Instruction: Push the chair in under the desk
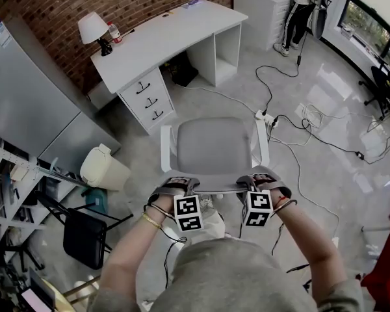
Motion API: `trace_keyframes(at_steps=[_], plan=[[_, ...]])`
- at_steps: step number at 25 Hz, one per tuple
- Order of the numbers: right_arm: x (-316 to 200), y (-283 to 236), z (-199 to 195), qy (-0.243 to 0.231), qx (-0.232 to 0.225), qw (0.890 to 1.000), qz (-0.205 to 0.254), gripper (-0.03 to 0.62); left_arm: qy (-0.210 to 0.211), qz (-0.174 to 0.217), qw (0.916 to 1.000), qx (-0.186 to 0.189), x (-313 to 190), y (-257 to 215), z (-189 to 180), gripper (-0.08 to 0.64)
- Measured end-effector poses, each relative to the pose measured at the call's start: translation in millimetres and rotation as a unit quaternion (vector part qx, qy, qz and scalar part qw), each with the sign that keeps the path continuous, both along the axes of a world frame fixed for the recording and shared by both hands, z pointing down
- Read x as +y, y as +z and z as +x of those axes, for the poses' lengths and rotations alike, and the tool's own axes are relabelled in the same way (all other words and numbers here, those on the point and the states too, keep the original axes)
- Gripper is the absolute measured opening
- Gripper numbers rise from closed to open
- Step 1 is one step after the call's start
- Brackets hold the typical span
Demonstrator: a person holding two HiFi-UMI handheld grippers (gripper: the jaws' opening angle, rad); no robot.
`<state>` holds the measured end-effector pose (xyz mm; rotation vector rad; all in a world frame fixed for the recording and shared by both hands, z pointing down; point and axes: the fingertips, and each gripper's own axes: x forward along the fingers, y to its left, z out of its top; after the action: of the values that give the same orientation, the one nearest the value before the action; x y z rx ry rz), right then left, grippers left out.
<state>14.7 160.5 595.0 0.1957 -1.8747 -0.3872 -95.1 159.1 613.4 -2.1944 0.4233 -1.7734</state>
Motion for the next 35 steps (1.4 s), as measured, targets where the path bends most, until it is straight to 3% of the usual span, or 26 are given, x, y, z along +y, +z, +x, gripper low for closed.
trace_keyframes(at_steps=[18,35], plan=[[-8,30,-8,-0.041,0.039,0.998,0.026,0.029,0.019,-0.006,0.9994,-0.027,-10,29,-3,0.028],[-44,31,-8,-0.048,0.046,0.997,0.030,0.014,0.012,-0.013,0.9994,-0.031,-43,30,-3,0.014]])
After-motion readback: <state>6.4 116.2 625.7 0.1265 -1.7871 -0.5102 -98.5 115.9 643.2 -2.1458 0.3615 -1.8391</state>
